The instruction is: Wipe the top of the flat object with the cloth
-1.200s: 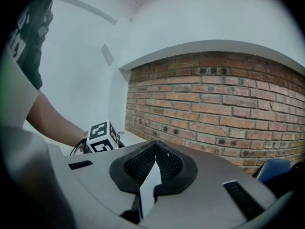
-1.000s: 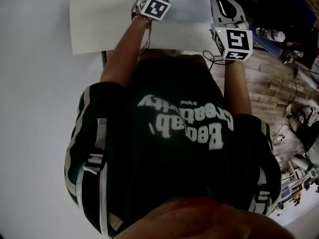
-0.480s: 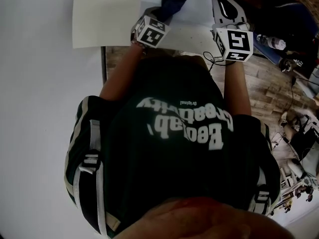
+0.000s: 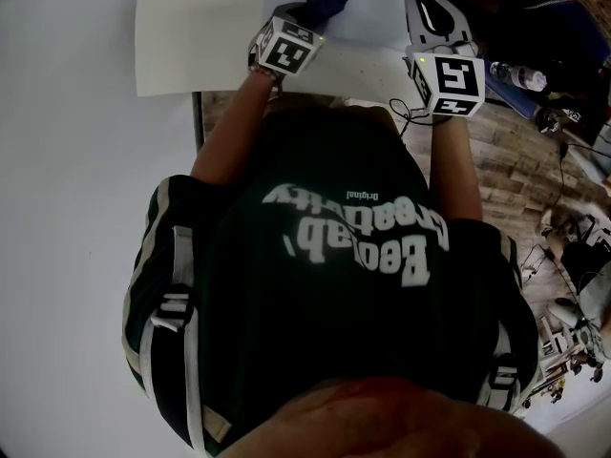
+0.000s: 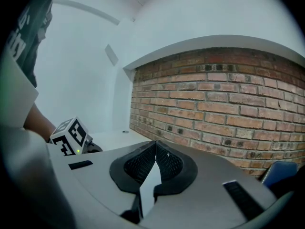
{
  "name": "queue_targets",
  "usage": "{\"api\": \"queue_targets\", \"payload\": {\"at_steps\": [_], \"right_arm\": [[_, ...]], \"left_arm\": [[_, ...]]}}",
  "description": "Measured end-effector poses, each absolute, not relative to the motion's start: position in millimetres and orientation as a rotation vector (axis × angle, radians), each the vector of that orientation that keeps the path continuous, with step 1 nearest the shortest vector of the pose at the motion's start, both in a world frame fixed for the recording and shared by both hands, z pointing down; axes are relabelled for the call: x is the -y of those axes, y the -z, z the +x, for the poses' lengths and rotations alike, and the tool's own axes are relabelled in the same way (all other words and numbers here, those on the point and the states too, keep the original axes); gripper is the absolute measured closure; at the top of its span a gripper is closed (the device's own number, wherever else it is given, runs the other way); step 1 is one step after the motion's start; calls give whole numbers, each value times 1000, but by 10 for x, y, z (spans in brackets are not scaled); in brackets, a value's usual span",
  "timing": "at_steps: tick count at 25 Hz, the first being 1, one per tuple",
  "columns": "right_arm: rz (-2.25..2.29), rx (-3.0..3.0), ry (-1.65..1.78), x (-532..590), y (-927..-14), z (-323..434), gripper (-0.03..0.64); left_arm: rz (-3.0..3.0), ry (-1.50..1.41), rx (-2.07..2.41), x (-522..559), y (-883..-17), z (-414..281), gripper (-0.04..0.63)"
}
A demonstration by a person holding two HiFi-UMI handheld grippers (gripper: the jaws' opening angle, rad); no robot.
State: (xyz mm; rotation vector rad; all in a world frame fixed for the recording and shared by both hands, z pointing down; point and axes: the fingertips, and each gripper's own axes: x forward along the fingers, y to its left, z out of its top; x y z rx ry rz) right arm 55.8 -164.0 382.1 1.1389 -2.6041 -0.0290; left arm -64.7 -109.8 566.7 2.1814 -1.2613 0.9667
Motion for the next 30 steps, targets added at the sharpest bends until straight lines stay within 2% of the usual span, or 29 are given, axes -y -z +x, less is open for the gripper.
{"api": "queue_targets", "payload": {"at_steps": [17, 30], "right_arm": [[1268, 2518, 0, 1685, -3867, 1026, 620], [1239, 2537, -10, 1696, -3877, 960, 621]], "left_arm": [[2226, -1003, 1295, 2259, -5683, -325, 443], [2249, -967, 1216, 1573, -5660, -286, 443]]}}
